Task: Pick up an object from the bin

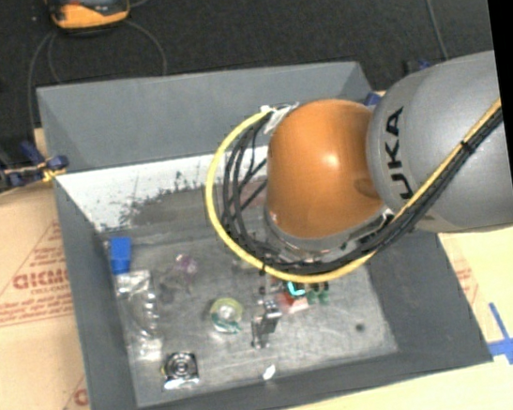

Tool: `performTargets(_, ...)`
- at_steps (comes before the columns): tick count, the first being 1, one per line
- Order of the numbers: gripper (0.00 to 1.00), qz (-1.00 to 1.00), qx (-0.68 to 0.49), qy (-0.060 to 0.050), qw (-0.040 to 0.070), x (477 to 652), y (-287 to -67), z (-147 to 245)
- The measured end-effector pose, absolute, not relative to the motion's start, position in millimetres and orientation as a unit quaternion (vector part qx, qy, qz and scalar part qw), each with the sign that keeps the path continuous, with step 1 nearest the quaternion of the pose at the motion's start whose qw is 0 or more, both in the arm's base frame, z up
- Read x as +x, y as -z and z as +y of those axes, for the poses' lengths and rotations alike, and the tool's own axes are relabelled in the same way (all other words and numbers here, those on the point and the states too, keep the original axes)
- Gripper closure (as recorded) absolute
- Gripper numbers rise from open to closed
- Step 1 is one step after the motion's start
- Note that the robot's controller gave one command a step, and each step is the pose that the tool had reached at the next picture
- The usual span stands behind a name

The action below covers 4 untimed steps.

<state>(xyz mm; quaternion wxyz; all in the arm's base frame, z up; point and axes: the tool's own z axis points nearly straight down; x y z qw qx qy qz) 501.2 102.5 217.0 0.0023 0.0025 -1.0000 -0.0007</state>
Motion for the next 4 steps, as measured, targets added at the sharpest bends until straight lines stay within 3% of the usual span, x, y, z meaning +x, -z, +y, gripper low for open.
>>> performTargets(1, 0.0, -0.999, 0.041, 0.0, -0.005, 534.2, -70.5, 93.6)
performTargets(2, 1.0, -0.999, 0.039, 0.003, -0.014, 538.6, -77.1, 95.1)
performTargets(3, 1.0, -0.999, 0.04, 0.0, -0.005, 531.1, -192.7, 93.9)
performTargets(4, 1.0, -0.971, 0.241, 0.0, -0.004, 523.2, -257.4, 103.4)
